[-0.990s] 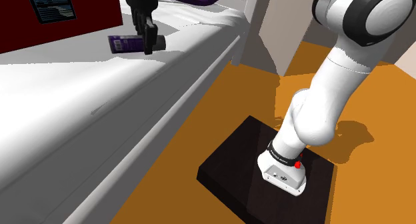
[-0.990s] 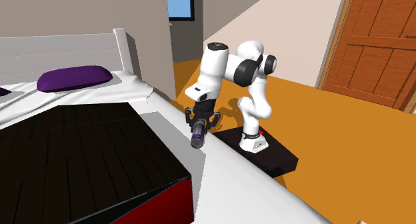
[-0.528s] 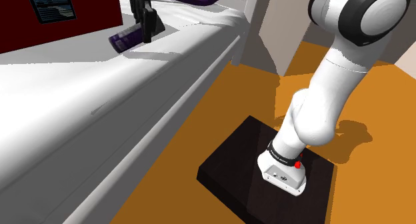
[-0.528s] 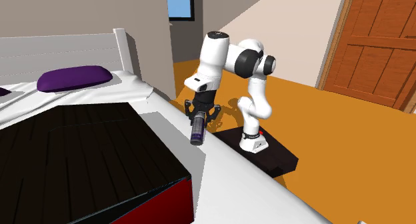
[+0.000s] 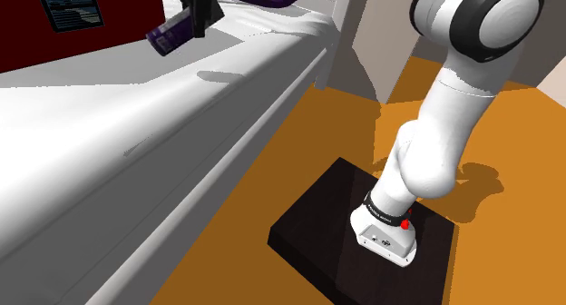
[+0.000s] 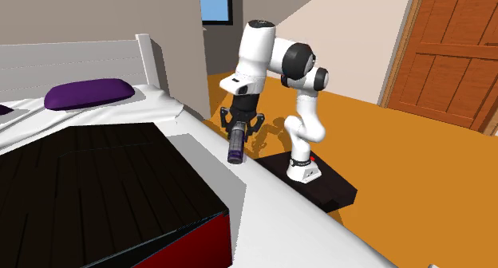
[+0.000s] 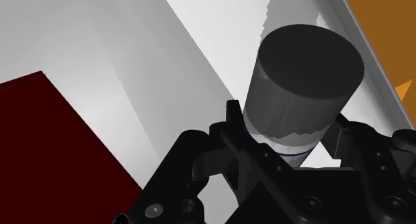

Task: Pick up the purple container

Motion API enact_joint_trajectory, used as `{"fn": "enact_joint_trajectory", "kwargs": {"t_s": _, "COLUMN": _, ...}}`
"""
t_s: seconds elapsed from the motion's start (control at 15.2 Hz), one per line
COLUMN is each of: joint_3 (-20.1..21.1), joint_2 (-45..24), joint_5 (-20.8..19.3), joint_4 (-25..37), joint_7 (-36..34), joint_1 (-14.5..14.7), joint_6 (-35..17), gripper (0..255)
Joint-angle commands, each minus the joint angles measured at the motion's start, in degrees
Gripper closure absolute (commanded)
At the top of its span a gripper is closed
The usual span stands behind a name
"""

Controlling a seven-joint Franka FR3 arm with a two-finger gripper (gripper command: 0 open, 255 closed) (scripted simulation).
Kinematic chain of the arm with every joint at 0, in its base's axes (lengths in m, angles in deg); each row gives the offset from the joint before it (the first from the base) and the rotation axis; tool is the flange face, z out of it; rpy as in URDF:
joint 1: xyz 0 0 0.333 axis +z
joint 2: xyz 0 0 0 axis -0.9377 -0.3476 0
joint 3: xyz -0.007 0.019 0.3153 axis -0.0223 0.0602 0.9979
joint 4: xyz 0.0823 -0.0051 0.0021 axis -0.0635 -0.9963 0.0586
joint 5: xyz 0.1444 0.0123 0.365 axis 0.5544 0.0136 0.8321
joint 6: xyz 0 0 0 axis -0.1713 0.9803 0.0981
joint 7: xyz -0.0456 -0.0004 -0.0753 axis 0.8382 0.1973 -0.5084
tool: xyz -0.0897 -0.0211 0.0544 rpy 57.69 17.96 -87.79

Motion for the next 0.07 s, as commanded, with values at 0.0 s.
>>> {"fn": "enact_joint_trajectory", "kwargs": {"t_s": 0.0, "joint_3": 0.01, "joint_2": -0.24, "joint_5": -0.08, "joint_4": 0.71, "joint_7": 0.07, "joint_1": 0.03, "joint_6": 0.47, "gripper": 255}}
